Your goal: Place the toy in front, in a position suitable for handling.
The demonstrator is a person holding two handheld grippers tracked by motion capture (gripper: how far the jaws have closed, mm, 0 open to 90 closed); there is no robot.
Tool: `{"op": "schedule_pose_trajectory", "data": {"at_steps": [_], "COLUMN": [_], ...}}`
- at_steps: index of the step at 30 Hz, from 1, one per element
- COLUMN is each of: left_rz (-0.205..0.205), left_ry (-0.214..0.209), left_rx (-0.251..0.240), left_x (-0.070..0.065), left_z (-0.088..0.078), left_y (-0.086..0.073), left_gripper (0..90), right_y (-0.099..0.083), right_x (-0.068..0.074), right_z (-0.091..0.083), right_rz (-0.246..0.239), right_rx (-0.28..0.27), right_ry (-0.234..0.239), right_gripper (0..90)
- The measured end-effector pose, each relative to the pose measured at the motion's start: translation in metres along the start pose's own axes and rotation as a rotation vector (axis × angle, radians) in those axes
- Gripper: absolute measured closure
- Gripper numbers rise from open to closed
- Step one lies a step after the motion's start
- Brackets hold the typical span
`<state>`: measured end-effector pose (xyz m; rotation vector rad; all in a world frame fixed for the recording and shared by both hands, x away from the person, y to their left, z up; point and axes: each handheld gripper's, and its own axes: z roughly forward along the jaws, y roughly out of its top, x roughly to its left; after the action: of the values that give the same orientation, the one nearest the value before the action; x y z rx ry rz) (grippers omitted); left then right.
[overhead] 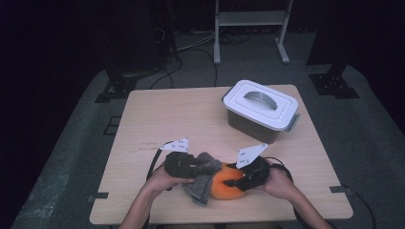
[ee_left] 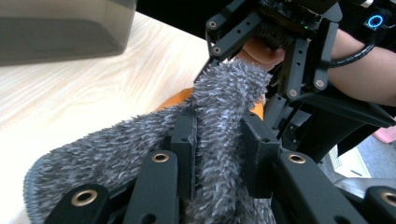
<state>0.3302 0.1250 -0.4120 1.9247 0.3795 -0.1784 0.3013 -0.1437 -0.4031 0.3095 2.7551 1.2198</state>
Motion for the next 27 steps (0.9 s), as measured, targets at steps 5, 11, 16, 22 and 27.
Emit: {"op": "schedule_pose_trajectory", "data": {"at_steps": [5,11,16,22,27], "left_rz": [0.017,0.033,0.010,-0.003,-0.012], "left_ry": [0.002,0.014,0.026,0.040,0.047], "left_rx": [-0.027,-0.068,-0.022,-0.011,0.005], "left_x": [-0.003,-0.005,0.003,0.007,0.009], "left_z": [-0.011,-0.028,-0.021,-0.020,-0.016], "left_y": [0.007,0.011,-0.001,-0.005,-0.007], "left_gripper": [69.5,69.5,69.6,69.5,69.6], "right_y": [0.007,0.016,0.005,-0.010,-0.022], "right_x": [-0.006,-0.014,-0.018,-0.023,-0.028], "right_z": [0.001,0.007,0.017,0.008,-0.004], "right_rz": [0.003,0.010,0.013,0.038,0.051], "right_rx": [-0.049,-0.142,-0.125,-0.150,-0.144], "right_ry": [0.023,0.081,0.102,0.103,0.088], "right_gripper": [52.5,52.3,50.8,48.2,45.3]}}
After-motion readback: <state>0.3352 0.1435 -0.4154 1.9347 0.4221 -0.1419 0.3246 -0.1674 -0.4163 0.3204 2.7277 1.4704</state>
